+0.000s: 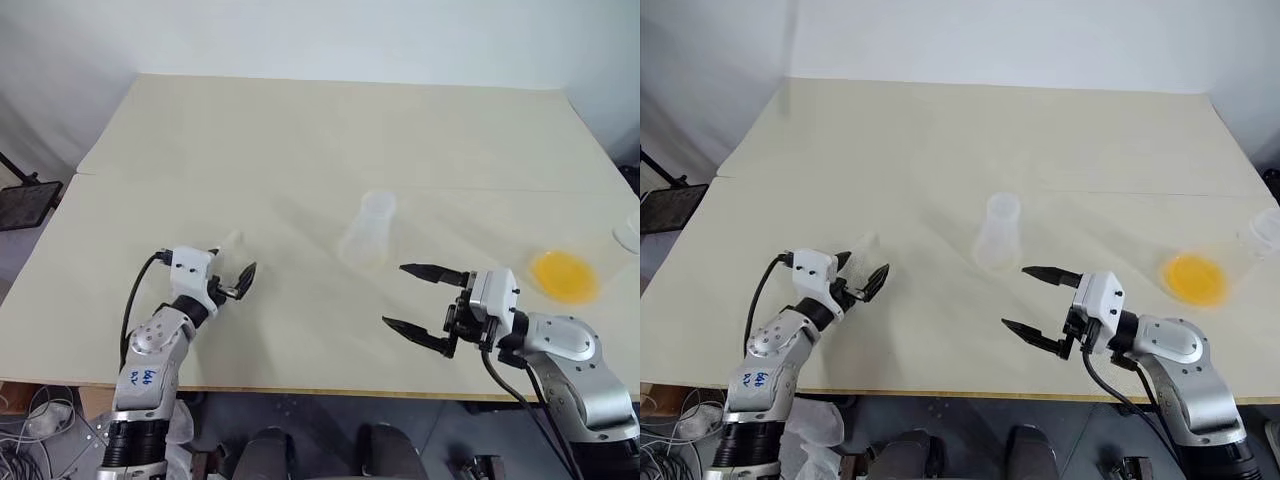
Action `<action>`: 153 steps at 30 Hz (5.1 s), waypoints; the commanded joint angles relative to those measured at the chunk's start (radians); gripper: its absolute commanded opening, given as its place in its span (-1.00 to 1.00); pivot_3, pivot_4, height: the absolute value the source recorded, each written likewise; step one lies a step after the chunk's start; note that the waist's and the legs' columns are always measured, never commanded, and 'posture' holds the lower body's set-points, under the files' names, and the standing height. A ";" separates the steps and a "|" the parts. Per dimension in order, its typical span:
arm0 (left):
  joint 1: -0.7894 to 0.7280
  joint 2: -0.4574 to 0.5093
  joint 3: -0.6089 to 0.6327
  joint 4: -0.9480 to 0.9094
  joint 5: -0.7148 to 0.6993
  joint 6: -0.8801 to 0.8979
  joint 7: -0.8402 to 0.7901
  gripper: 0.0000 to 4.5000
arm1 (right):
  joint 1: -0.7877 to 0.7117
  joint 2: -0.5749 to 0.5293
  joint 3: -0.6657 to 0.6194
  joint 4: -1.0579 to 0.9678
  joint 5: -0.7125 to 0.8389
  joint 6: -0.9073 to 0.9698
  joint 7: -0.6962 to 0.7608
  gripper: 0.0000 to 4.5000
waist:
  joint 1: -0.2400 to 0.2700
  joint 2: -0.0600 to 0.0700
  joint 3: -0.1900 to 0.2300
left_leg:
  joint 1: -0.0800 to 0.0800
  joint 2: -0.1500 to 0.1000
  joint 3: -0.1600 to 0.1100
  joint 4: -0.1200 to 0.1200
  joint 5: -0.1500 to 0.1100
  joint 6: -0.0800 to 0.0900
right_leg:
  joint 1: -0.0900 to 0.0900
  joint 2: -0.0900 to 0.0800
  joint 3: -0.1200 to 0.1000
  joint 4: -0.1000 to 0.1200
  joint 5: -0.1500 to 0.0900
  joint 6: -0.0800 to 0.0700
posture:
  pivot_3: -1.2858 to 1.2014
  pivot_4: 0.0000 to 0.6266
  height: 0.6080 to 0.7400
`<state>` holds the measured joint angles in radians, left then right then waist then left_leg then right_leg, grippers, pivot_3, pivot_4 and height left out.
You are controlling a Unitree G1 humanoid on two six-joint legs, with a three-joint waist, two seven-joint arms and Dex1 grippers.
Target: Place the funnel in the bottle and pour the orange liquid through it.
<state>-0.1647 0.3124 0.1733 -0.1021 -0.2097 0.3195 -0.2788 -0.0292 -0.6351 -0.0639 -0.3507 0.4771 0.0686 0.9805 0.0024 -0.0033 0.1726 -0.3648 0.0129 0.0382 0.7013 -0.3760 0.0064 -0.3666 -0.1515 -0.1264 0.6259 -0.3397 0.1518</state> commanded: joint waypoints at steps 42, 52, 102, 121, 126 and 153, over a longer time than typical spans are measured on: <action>-1.157 0.154 -0.379 0.783 0.116 -0.525 -0.990 -0.99 | 0.293 0.180 -0.240 -0.154 -0.025 -0.105 -0.284 1.00 | 0.019 -0.001 0.000 | -0.005 0.000 0.013 -0.001 0.000 0.000 | -0.006 0.000 -0.004 0.000 0.000 0.000 | 0.03 -0.52 1.00; -1.235 0.106 -0.426 0.901 0.208 -0.588 -1.041 -0.99 | 0.264 0.246 -0.216 -0.160 -0.039 -0.137 -0.348 1.00 | 0.018 -0.001 0.000 | -0.005 0.000 0.013 -0.001 0.000 0.000 | -0.007 0.000 -0.004 0.000 0.000 0.000 | 0.03 -0.52 1.00; -0.560 0.133 -0.072 0.384 -0.198 -0.094 -0.946 1.00 | 0.460 0.327 -0.635 -0.112 0.077 -0.118 -0.652 1.00 | -0.005 0.003 -0.002 | -0.003 0.000 0.004 0.000 0.000 0.000 | -0.006 0.000 0.001 0.003 0.000 0.000 | 0.03 -0.52 1.00; -0.436 0.105 -0.105 0.174 -0.277 0.000 -0.845 1.00 | 0.118 0.044 -0.682 0.205 0.123 0.102 -0.662 1.00 | -0.004 0.004 -0.003 | -0.001 0.000 0.011 -0.001 0.000 0.000 | -0.006 0.001 0.007 0.003 0.000 0.000 | 0.03 -0.52 1.00; -0.426 0.103 -0.111 0.147 -0.290 0.010 -0.831 1.00 | 0.010 0.002 -0.649 0.320 0.101 0.095 -0.613 1.00 | -0.005 0.005 -0.003 | -0.001 0.000 0.012 -0.001 0.000 0.000 | -0.006 0.001 0.007 0.003 0.000 0.000 | 0.03 -0.52 1.00; -0.433 0.080 -0.134 0.103 -0.310 0.008 -0.787 1.00 | -0.189 -0.029 -0.628 0.510 0.074 0.066 -0.512 0.08 | -0.006 0.005 -0.003 | -0.002 0.000 0.015 0.000 0.000 0.000 | -0.006 0.001 0.006 0.002 0.000 0.000 | 0.03 -0.52 1.00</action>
<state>-0.5876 0.3949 0.0356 0.0377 -0.5023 0.3462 -1.0666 -0.2070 -0.6528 -0.6694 0.1833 0.5374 0.1721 0.4540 -0.0032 0.0014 0.1699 -0.3671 0.0131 0.0532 0.7008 -0.3760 0.0068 -0.3732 -0.1508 -0.1201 0.6282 -0.3396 0.1518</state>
